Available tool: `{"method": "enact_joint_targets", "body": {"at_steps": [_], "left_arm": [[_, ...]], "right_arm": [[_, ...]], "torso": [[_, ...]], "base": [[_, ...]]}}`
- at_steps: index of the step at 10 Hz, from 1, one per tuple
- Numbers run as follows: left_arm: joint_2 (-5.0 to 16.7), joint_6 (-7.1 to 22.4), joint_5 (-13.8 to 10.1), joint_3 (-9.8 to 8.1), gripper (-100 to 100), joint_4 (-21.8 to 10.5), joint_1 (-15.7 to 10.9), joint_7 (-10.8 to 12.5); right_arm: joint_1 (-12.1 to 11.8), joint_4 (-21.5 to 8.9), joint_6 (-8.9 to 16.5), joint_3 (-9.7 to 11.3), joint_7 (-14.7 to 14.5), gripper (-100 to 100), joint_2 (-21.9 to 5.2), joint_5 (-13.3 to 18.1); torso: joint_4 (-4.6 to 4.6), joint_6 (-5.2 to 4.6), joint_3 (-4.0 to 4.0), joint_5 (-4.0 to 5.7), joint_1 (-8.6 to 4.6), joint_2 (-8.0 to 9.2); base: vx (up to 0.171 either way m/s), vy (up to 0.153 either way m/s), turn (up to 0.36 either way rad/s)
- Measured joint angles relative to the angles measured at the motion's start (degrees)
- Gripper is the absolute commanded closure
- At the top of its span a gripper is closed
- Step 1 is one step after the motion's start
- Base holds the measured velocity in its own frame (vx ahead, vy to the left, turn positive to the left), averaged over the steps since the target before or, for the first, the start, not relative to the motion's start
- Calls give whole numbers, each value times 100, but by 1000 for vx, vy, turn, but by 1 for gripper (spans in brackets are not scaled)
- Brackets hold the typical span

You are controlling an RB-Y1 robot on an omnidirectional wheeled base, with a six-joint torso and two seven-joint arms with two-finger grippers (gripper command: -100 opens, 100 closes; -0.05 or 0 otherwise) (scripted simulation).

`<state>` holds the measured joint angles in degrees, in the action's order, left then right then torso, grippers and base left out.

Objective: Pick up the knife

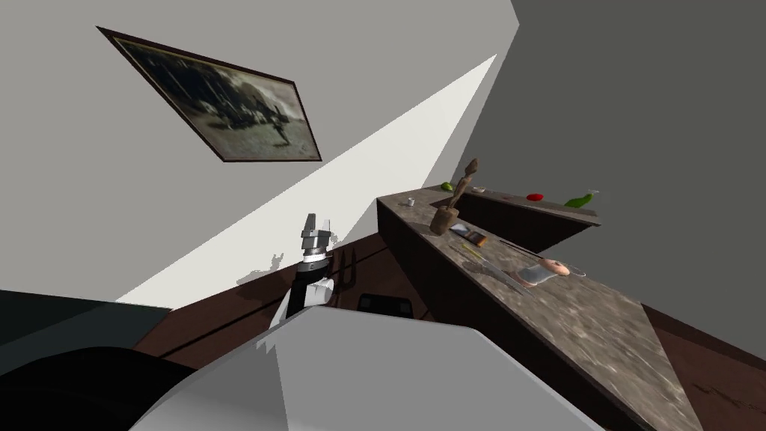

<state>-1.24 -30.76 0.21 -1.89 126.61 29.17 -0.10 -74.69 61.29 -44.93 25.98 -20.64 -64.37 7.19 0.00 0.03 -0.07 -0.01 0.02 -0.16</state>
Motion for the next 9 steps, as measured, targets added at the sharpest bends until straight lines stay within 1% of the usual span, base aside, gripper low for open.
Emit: {"method": "enact_joint_targets", "body": {"at_steps": [1,2,3,4,5,6,7,9], "left_arm": [[0,0,0,-1,0,0,1,0],[0,0,0,0,0,0,1,0],[0,0,0,-1,0,0,2,0],[0,0,0,0,0,0,1,0],[1,0,0,-1,0,0,2,0],[0,0,0,-1,0,0,1,0],[1,0,0,-2,0,0,2,0],[1,0,0,-1,0,0,2,0]], "right_arm": [[6,-149,-42,10,-11,-100,-86,-5],[-104,-185,-34,-19,-43,-100,-247,-45],[-90,-362,-89,-9,-83,-100,-280,-43],[-109,-547,-186,-2,-145,-100,-350,-54],[-89,-712,-220,9,-184,-100,-380,-51],[-109,-906,-310,0,-208,-100,-505,-78],[-87,-1109,-396,4,-252,-100,-516,-76],[4,-1617,-587,16,-330,-100,-674,-95]], "torso": [[-1,-4,-2,0,-4,-3],[-3,0,-8,-1,0,-12],[-2,-9,-6,0,1,-9],[-5,1,-12,0,0,-20],[-4,-10,-10,1,-4,-16],[-6,0,-14,0,0,-22],[-4,-11,-9,0,0,-14],[-7,-2,-18,1,-4,-30]], "base": [[77,48,376],[70,38,220],[103,42,393],[89,19,225],[101,38,336],[78,24,218],[76,20,382],[123,10,385]]}}
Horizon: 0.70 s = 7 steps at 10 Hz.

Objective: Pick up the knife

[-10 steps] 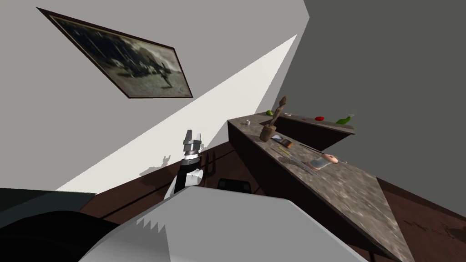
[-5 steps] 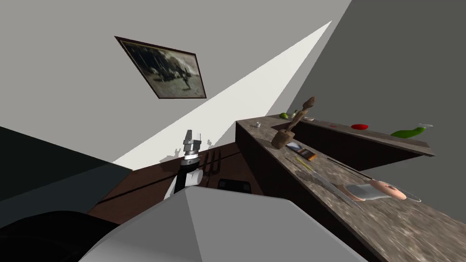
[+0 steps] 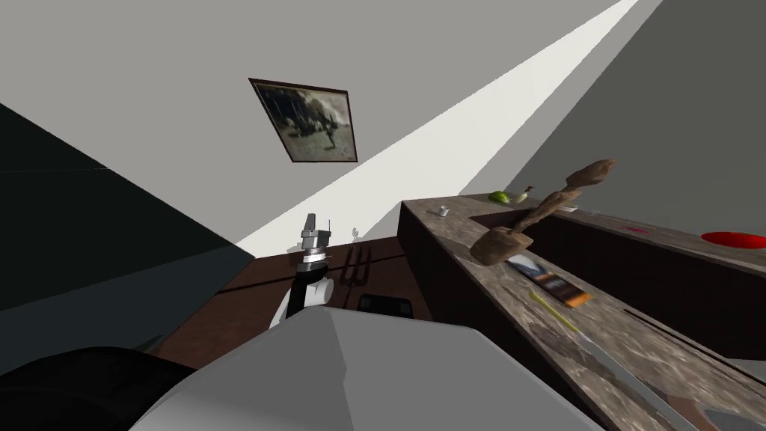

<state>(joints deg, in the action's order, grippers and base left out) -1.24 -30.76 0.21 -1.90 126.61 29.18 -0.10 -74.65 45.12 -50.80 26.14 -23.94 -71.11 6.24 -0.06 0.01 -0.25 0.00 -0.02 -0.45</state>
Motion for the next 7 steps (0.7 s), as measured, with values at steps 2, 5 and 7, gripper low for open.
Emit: {"method": "enact_joint_targets", "body": {"at_steps": [2,5,7], "left_arm": [[0,0,0,0,0,0,0,0],[1,0,0,-1,0,0,1,0],[1,0,0,-1,0,0,0,0]], "right_arm": [[-160,-5,-2,-99,-124,-100,-139,-105],[3,-453,-222,-172,-258,-100,-312,-206],[201,-670,-322,-156,-285,-100,-297,-196]], "torso": [[-1,0,0,2,-12,2],[-6,0,-14,7,-26,-24],[2,-8,5,4,-12,11]], "base": [[119,-29,439],[144,-62,386],[65,-62,276]]}}
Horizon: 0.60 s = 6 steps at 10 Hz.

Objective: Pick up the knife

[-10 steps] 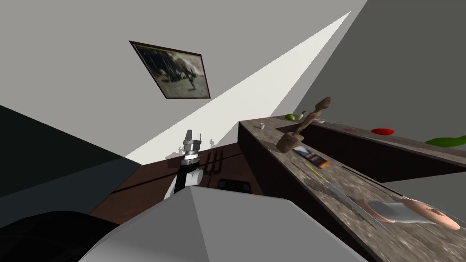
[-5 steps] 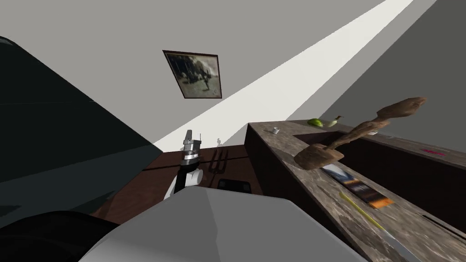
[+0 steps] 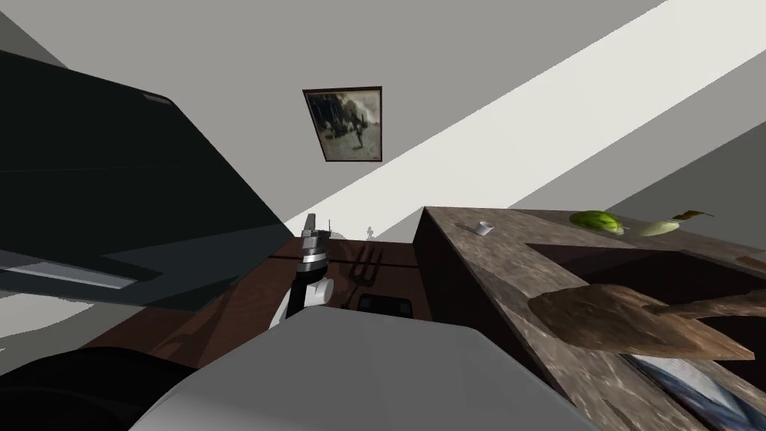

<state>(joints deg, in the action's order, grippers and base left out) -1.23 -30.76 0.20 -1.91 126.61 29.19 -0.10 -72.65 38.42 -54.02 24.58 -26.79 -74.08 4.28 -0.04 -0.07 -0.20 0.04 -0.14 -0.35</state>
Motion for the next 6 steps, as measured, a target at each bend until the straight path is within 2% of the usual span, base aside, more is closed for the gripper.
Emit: {"method": "enact_joint_targets", "body": {"at_steps": [2,3,4,5,6], "left_arm": [[0,0,0,0,0,0,0,0],[0,0,0,-1,0,0,0,0],[1,0,0,-1,0,0,0,0],[0,0,0,-1,0,0,1,0],[0,0,0,-1,0,0,1,0]], "right_arm": [[100,1,-98,-82,-61,-100,10,-93],[292,-144,-216,-66,-87,-100,104,-78],[510,-256,-330,-39,-109,-100,230,-52],[492,-110,-294,-75,-132,-100,242,-89],[486,-86,-273,-81,-137,0,240,-95]], "torso": [[1,-3,2,2,-9,3],[2,-3,3,4,-14,5],[4,-6,8,6,-20,13],[6,-13,15,2,-6,25],[8,-14,19,-3,16,31]], "base": [[70,-102,285],[42,-127,222],[12,-94,47],[3,-33,1],[2,-8,3]]}}
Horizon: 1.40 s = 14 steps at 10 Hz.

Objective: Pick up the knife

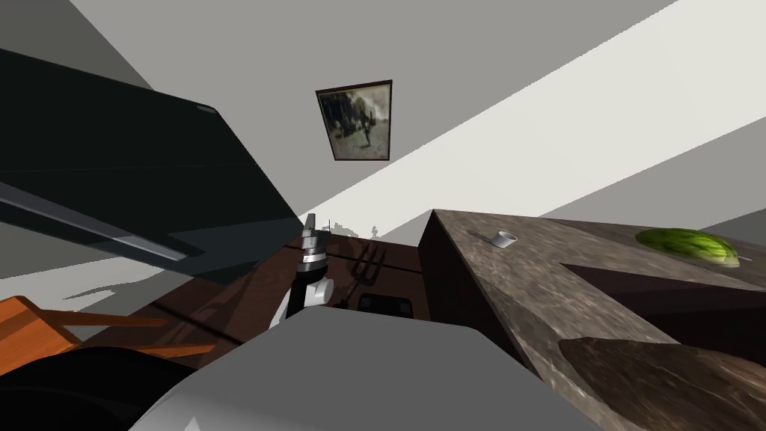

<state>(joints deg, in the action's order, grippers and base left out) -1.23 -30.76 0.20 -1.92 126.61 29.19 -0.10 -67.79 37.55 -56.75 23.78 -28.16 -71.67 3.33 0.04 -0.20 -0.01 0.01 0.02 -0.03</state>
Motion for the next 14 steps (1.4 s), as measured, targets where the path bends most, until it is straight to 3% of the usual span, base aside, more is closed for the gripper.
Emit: {"method": "enact_joint_targets", "body": {"at_steps": [1,2,4,5,9,11,12,14], "left_arm": [[0,0,0,0,0,0,0,0],[0,0,0,1,0,0,-2,0],[0,0,0,0,0,0,0,0],[0,0,0,1,0,0,-2,0],[0,0,0,0,0,0,-1,0],[0,0,0,0,0,0,0,0],[0,0,0,1,0,0,-1,0],[0,0,0,0,0,0,0,0]], "right_arm": [[1,-3,-2,0,0,-100,0,1],[-202,158,66,-172,117,-100,117,134],[-261,346,154,-306,249,-100,362,422],[-457,621,351,-473,384,-100,481,571],[-866,1048,538,-944,639,-100,1109,1192],[-899,1242,627,-1003,717,-100,1167,1344],[-1109,1467,779,-1172,808,-100,1342,1494],[-1203,1640,827,-1334,936,-100,1542,1767]], "torso": [[1,-1,2,-4,13,3],[2,5,7,-4,7,13],[5,-3,11,-1,5,18],[4,5,10,-2,-1,17],[5,-2,13,-2,3,21],[8,-7,10,8,13,11],[10,-4,14,12,5,18],[20,-15,25,29,-2,30]], "base": [[-34,-39,267],[-48,-64,139],[-27,-46,121],[-36,-61,154],[-31,-34,89],[-12,-19,114],[-39,-50,159],[-42,-31,126]]}}
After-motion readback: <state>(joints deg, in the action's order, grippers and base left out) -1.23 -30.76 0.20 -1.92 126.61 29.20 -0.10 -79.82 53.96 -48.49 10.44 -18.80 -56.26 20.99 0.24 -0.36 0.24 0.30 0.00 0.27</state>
